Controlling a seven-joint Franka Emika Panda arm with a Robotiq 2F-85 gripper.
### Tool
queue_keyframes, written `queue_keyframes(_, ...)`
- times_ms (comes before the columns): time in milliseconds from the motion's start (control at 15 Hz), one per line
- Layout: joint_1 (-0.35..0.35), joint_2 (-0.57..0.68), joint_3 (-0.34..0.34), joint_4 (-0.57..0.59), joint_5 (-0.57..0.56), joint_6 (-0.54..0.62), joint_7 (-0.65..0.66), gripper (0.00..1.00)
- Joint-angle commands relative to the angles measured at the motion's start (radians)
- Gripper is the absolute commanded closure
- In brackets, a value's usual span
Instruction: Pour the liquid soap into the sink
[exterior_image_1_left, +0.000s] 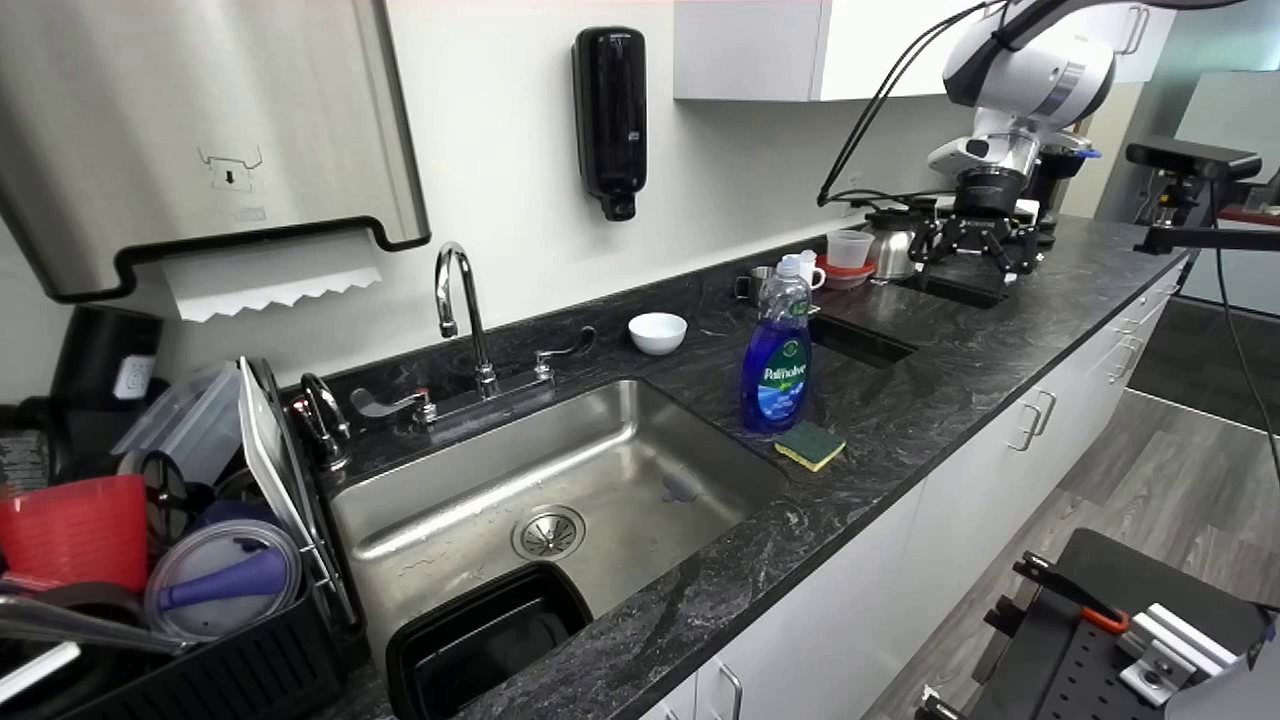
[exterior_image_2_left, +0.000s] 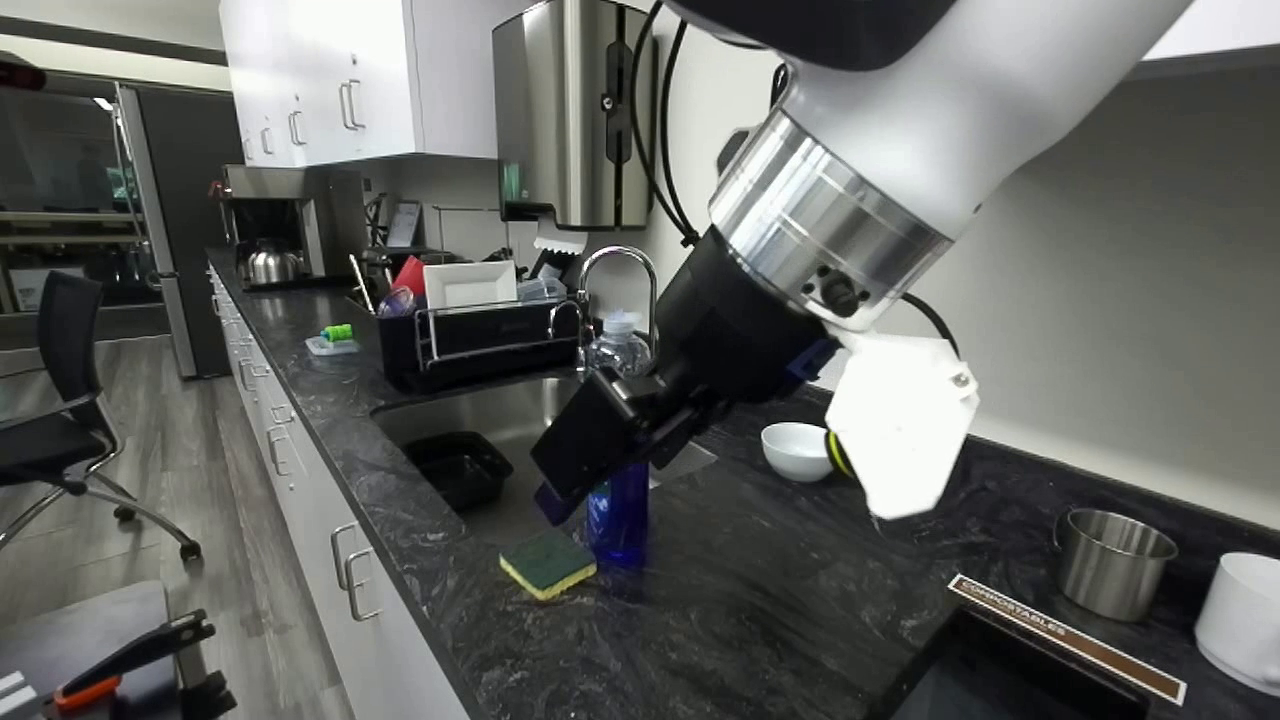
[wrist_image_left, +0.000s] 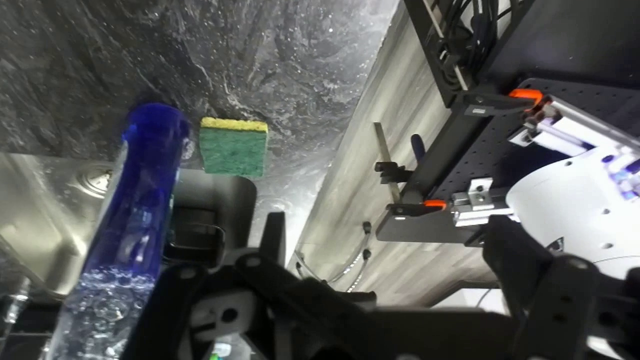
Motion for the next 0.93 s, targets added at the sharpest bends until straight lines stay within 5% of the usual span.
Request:
queue_keyframes(0,-0.124,-0.061,0.23,0.005,-0.067,-0.065,-0.001,0.0)
queue_keyframes(133,-0.213,-0.061,0.39,0.034,-0.079,-0.096,0.003,0.0)
queue_keyframes(200,-0.182,-0.062,0.346,0.02,-0.092,-0.093,-0.063,0.0)
queue_keyframes(267,-0.283,-0.061,0.521,0.054,-0.104,-0.103,0.018,0.0)
queue_keyframes(333,-0.293,-0.059,0.536,0.05,-0.116,-0.096,0.015,0.0)
queue_keyframes(400,-0.306,-0.056,0.536,0.046,-0.134,-0.095,0.006,0.0)
queue_keyframes(467,-0.126,-0.072,0.357,0.039,-0.089,-0.089,0.007,0.0)
queue_keyframes(533,-0.123,-0.071,0.35,0.038,-0.091,-0.089,0.007,0.0)
queue_keyframes(600,-0.195,-0.071,0.427,0.033,-0.102,-0.081,0.02,0.0)
queue_keyframes(867,-0.139,-0.072,0.376,0.034,-0.101,-0.081,0.02,0.0)
